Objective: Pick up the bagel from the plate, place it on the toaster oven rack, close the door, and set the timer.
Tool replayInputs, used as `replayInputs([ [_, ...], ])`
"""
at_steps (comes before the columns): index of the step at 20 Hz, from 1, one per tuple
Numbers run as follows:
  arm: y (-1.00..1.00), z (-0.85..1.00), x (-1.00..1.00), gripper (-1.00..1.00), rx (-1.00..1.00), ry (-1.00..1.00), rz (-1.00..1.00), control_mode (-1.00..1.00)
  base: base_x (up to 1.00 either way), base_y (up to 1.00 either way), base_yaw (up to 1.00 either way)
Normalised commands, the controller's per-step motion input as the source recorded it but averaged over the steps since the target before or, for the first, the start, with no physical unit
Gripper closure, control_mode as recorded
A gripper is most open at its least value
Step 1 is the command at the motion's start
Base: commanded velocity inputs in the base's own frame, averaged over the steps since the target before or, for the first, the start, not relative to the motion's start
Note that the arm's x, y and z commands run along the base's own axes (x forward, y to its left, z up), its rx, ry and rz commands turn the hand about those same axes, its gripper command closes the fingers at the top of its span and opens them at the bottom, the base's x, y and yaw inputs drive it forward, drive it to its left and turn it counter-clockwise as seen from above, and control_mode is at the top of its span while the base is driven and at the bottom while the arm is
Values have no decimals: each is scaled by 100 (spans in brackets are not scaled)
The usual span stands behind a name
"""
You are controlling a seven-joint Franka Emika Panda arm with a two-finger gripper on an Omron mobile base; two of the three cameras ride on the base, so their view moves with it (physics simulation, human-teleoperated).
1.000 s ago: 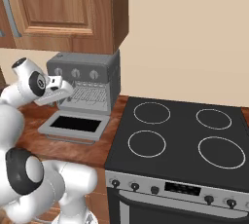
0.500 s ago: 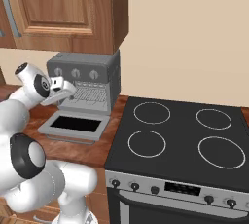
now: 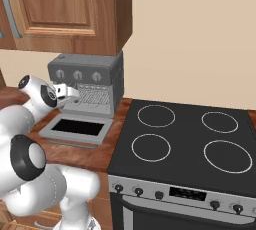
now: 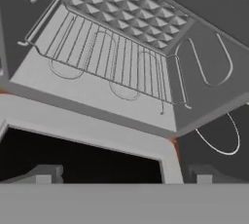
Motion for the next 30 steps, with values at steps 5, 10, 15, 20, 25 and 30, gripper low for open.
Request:
replayInputs([
  [5,7,0,38,-100,0,-1,0,-100,0,0,0],
  [10,7,-1,37,-100,0,0,0,-100,0,0,0],
  [15,5,-10,21,-100,0,0,0,-100,0,0,0],
  [20,0,-25,8,-100,0,0,0,-100,0,0,0],
  [25,0,-23,11,-100,0,0,0,-100,0,0,0],
  [30,0,-14,18,-100,0,0,0,-100,0,0,0],
])
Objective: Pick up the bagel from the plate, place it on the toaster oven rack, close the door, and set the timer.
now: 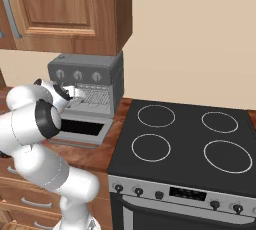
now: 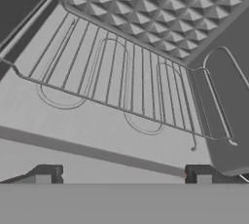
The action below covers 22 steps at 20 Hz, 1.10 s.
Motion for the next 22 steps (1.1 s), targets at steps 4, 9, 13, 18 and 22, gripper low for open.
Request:
replayInputs([
  [4,0,-11,15,-100,0,-1,0,-100,0,0,0],
  [9,0,-4,10,-100,0,-6,0,-100,0,0,0],
  [13,0,0,11,-100,0,-6,0,-100,0,0,0],
  [18,0,-6,18,-100,0,-1,0,-100,0,0,0],
  [22,0,-10,18,-100,0,0,0,-100,0,0,0],
])
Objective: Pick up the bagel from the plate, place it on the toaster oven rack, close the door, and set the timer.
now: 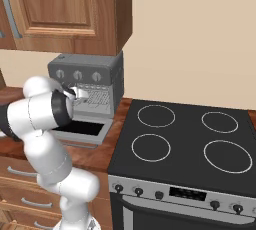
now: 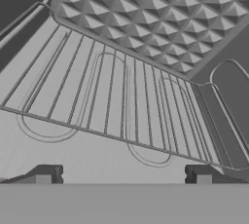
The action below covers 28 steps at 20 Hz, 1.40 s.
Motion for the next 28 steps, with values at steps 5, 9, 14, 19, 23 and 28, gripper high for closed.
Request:
replayInputs([
  [5,0,-4,16,-100,0,0,0,-100,0,0,0],
  [9,0,-7,16,-100,-1,0,0,-100,0,0,0],
  [14,0,-9,20,-100,-1,0,0,-100,0,0,0],
  [19,0,-11,24,-100,-1,0,0,-100,0,0,0],
  [23,0,-13,23,-100,-2,0,0,-100,0,0,0],
  [28,0,-19,22,-100,-2,0,0,-100,0,0,0],
])
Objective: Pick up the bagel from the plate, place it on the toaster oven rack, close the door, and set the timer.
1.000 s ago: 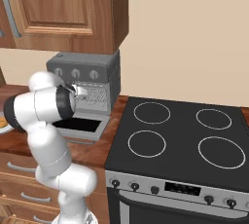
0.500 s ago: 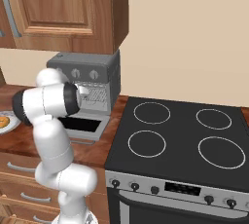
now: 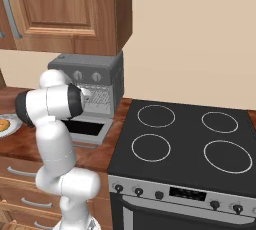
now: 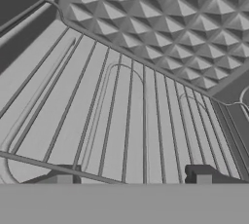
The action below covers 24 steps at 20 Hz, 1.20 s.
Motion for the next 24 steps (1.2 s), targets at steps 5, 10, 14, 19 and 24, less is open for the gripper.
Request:
replayInputs([
  [5,0,-24,26,100,-2,0,0,-100,0,0,0],
  [10,0,-34,33,100,-2,2,0,-100,0,0,0],
  [14,0,-40,14,100,-1,7,0,-100,0,0,0],
  [19,0,-44,1,100,0,9,0,-100,0,0,0],
  [24,0,-61,-1,100,-1,15,0,-100,0,0,0],
])
